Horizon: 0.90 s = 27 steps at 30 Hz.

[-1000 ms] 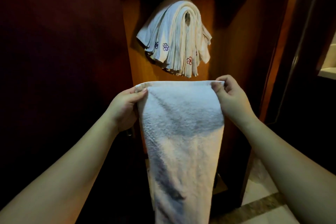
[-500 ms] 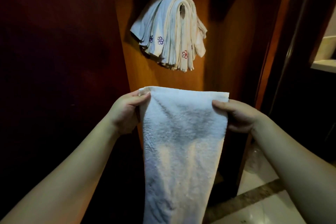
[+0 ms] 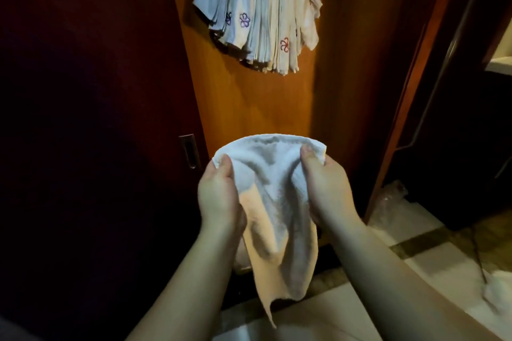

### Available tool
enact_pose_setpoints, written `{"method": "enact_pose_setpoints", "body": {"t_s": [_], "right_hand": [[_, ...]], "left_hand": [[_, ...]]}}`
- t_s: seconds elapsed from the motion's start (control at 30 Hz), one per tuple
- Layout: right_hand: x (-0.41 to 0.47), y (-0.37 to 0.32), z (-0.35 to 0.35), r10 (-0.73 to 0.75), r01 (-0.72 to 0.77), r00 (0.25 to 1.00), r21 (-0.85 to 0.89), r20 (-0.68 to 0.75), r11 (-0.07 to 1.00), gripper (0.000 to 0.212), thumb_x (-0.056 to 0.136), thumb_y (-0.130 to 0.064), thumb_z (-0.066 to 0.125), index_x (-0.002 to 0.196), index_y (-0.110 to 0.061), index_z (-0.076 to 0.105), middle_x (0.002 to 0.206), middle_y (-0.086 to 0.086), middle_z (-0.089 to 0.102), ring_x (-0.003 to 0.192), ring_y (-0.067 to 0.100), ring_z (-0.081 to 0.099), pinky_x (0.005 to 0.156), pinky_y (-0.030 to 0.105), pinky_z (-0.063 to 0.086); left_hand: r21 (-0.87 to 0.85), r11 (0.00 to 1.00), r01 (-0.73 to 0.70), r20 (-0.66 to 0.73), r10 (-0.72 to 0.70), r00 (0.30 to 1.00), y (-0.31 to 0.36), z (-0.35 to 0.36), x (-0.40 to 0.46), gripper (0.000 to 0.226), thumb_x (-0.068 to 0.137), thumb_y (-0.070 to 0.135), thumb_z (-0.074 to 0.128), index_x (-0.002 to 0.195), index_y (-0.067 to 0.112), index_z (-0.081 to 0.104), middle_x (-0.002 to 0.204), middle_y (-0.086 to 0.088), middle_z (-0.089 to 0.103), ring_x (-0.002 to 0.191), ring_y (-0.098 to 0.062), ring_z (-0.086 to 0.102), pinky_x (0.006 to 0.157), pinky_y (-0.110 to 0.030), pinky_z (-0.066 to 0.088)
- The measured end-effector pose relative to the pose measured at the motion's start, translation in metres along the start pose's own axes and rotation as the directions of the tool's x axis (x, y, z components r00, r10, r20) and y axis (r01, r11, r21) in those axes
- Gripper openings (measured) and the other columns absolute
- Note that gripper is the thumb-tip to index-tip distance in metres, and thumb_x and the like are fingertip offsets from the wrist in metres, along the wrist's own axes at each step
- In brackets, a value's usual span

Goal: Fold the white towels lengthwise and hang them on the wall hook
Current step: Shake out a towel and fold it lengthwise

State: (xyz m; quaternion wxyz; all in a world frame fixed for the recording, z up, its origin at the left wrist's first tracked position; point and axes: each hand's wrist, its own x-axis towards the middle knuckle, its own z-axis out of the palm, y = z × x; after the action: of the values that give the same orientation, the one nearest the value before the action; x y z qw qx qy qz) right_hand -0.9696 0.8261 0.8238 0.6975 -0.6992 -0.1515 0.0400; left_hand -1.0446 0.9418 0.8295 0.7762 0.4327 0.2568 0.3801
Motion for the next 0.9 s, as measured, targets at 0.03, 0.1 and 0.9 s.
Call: {"method": "enact_pose_setpoints", "body": {"t_s": [0.03, 0.1, 0.9], "right_hand": [[-0.008, 0.001, 0.004, -0.040, 0.039, 0.999, -0.045, -0.013, 0.998, 0.027, 0.102, -0.039, 0.049, 0.089, -0.025, 0.070, 0.084, -0.009, 0.073, 0.078, 0.002, 0.067, 0.068, 0.018, 0.051], [-0.022, 0.001, 0.011, -0.095, 0.096, 0.995, -0.095, 0.020, 0.991, 0.026, 0.102, -0.038, 0.048, 0.084, -0.032, 0.066, 0.078, -0.015, 0.069, 0.075, -0.004, 0.063, 0.060, 0.008, 0.046], [-0.044, -0.003, -0.006, -0.074, -0.085, 0.853, 0.278, 0.517, 0.957, 0.047, 0.088, -0.068, 0.044, 0.114, -0.032, 0.062, 0.113, -0.018, 0.071, 0.117, -0.002, 0.060, 0.095, 0.016, 0.045]], "left_hand": [[0.007, 1.000, -0.022, -0.007, 0.022, 1.000, -0.008, 0.001, -0.010, 0.027, 0.107, 0.017, 0.042, 0.106, 0.012, 0.069, 0.101, -0.012, 0.076, 0.099, -0.031, 0.072, 0.094, -0.050, 0.055], [0.060, 0.996, -0.069, 0.009, 0.069, 0.998, -0.019, 0.001, -0.030, 0.026, 0.107, 0.022, 0.043, 0.111, 0.018, 0.068, 0.104, -0.005, 0.076, 0.102, -0.023, 0.072, 0.097, -0.049, 0.054], [0.155, 0.988, -0.007, 0.599, -0.088, 0.796, -0.014, 0.000, -0.072, 0.074, 0.097, 0.064, 0.020, 0.157, 0.021, 0.026, 0.162, 0.011, 0.029, 0.135, 0.009, 0.037, 0.107, -0.011, 0.033]]}}
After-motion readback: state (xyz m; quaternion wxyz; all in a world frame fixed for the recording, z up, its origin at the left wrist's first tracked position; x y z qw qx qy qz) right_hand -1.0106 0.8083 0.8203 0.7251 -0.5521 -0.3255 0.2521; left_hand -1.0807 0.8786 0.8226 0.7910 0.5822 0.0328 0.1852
